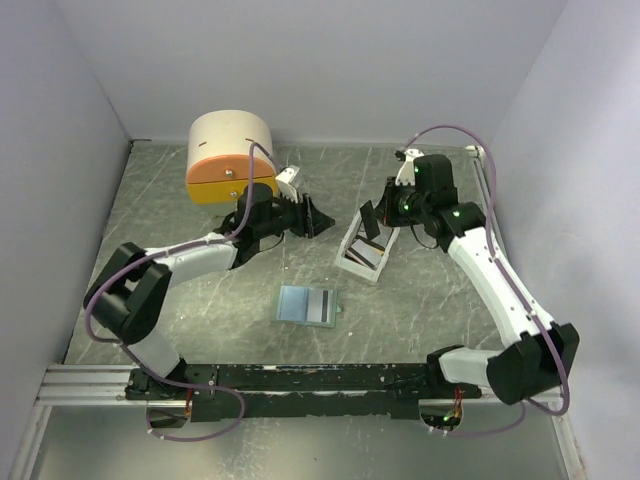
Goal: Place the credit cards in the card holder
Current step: Pick up the credit card from the storage box.
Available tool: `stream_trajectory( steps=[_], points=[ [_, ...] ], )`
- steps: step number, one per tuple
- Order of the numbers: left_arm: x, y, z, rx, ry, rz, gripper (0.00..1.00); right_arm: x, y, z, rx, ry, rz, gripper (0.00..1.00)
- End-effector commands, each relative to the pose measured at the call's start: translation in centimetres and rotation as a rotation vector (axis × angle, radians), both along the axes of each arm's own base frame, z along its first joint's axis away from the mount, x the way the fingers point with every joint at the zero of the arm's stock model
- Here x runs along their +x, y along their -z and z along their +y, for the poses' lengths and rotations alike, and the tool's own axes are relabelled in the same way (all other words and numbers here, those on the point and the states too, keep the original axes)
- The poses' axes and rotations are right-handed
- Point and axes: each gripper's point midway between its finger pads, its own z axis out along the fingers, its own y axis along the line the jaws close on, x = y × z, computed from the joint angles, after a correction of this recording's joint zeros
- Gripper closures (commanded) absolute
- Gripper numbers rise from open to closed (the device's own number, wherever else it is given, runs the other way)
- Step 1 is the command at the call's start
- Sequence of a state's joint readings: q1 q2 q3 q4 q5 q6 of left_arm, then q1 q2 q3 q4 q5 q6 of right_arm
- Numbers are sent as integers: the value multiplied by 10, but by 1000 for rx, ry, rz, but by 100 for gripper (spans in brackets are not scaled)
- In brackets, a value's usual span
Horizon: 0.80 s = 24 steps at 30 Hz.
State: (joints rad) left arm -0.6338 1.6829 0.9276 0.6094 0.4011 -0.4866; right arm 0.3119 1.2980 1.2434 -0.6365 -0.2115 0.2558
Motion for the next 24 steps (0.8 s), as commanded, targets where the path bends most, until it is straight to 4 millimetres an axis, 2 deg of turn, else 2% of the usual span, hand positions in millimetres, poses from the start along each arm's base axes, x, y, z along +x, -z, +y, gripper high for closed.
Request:
stream_trajectory(
  steps=[1,3,6,7,9,11,15,19,24],
  points=[
    [-11,26,29,197,-68,173,43,-17,-21,26,178,29,-37,100],
    [-21,34,39,254,-67,216,43,-25,-21,33,236,68,-31,100],
    [-49,34,43,258,19,241,44,-35,-22,49,364,69,-2,100],
    [-55,31,46,245,20,248,44,-42,-11,54,386,74,25,100],
    [-64,31,57,228,-22,274,44,-53,-4,69,419,77,51,100],
    [-61,37,78,240,-170,322,44,-62,6,77,426,132,92,100],
    [-73,56,108,283,-314,421,44,-82,27,96,456,184,140,100],
    [-92,76,120,317,-302,455,48,-95,43,105,466,216,144,100],
    [-111,112,139,374,-335,506,49,-114,66,119,462,201,167,100]
  ],
)
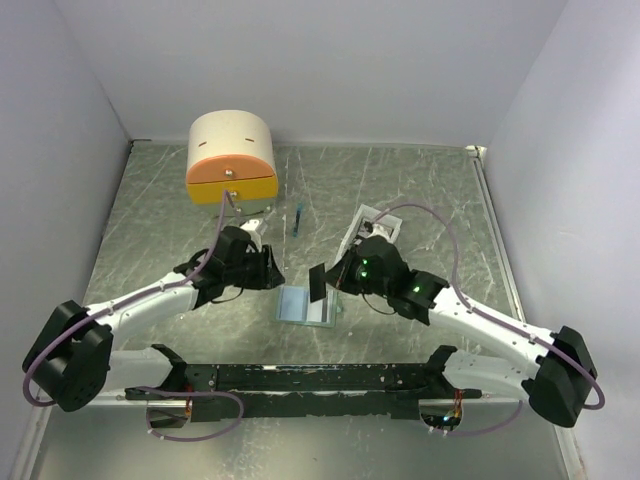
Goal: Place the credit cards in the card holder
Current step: Pick up the credit card from the storage box, then insert the credit card into the card holder.
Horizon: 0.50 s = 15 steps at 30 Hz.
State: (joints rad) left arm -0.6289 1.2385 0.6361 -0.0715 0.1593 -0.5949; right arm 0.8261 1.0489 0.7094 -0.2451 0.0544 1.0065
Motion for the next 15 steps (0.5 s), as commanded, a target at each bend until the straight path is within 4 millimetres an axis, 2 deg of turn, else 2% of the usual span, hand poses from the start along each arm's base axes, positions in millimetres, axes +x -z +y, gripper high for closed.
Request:
stream_trajectory(
  steps=[1,6,10,15],
  points=[
    [-14,31,22,55,-64,66,49,1,2,12,46,59,-25,100],
    [-30,62,31,91,-69,133,49,-9,17,24,13,13,-30,100],
    [-39,70,31,66,-56,153,49,-13,30,27,5,-23,-34,100],
    [-51,79,35,55,-50,167,50,-16,36,32,-1,-77,-61,100]
  ],
)
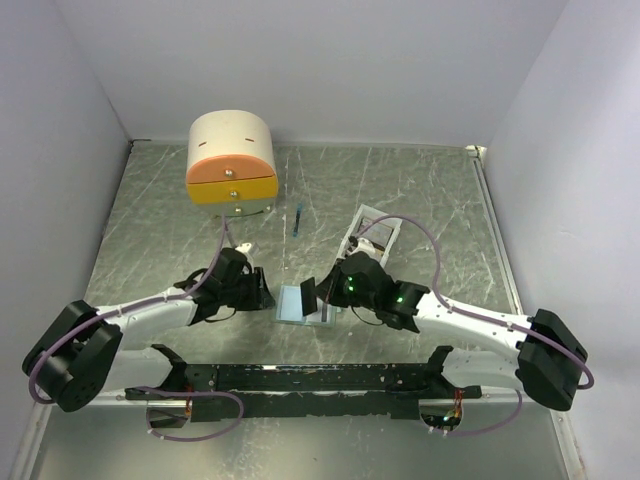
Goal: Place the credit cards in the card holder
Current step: Insert the credit card into the card holder.
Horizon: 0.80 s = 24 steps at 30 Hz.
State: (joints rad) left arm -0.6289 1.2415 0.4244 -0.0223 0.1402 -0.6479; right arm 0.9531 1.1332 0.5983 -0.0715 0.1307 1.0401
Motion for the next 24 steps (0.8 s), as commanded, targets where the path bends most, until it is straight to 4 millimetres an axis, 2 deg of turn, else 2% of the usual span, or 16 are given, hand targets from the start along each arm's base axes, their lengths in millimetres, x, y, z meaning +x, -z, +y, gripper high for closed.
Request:
stream_trajectory(
  steps=[1,9,14,17,24],
  points=[
    [-10,8,2,-34,-1,17,51,4,-5,7,19,-36,-66,100],
    [-21,6,-13,-81,38,30,59,5,5,-8,-28,14,-57,100],
    [-38,15,-17,-119,39,72,63,1,14,-9,-19,44,4,100],
    [-45,11,-24,-164,48,71,66,2,18,-12,-28,66,7,100],
    [-43,2,-22,-145,24,40,66,9,26,-16,-84,68,-33,100]
  ],
)
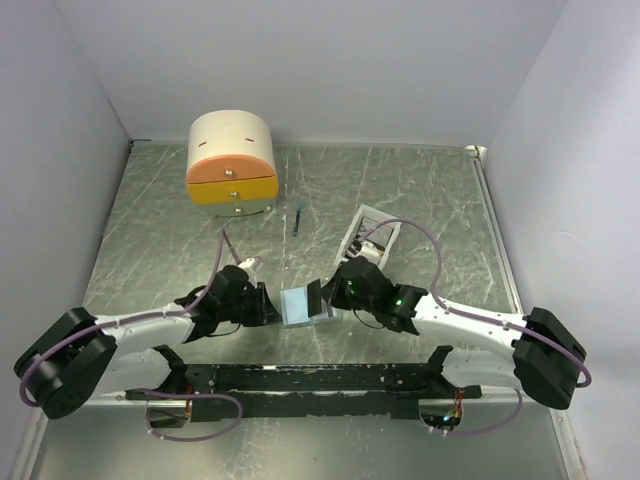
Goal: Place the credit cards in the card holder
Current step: Insert the credit card into the card holder.
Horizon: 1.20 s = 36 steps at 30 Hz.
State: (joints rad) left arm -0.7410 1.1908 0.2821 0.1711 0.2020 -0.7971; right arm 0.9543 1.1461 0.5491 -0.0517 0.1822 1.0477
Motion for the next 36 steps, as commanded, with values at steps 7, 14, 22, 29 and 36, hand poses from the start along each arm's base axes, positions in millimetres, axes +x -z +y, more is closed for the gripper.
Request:
stream_trajectory(
  steps=[7,14,22,29,36],
  points=[
    [8,-28,-3,-54,-6,-104,67,14,1,7,-47,-63,-125,100],
    [12,-17,-3,-25,3,-113,87,24,3,1,-64,-23,-162,100],
    [9,-4,-2,-6,24,-107,93,30,13,0,-84,-10,-165,100],
    [8,6,6,43,6,-77,93,30,22,-4,-60,12,-157,100],
    [12,-16,-3,0,12,-102,91,30,27,-2,-44,11,-144,100]
  ],
)
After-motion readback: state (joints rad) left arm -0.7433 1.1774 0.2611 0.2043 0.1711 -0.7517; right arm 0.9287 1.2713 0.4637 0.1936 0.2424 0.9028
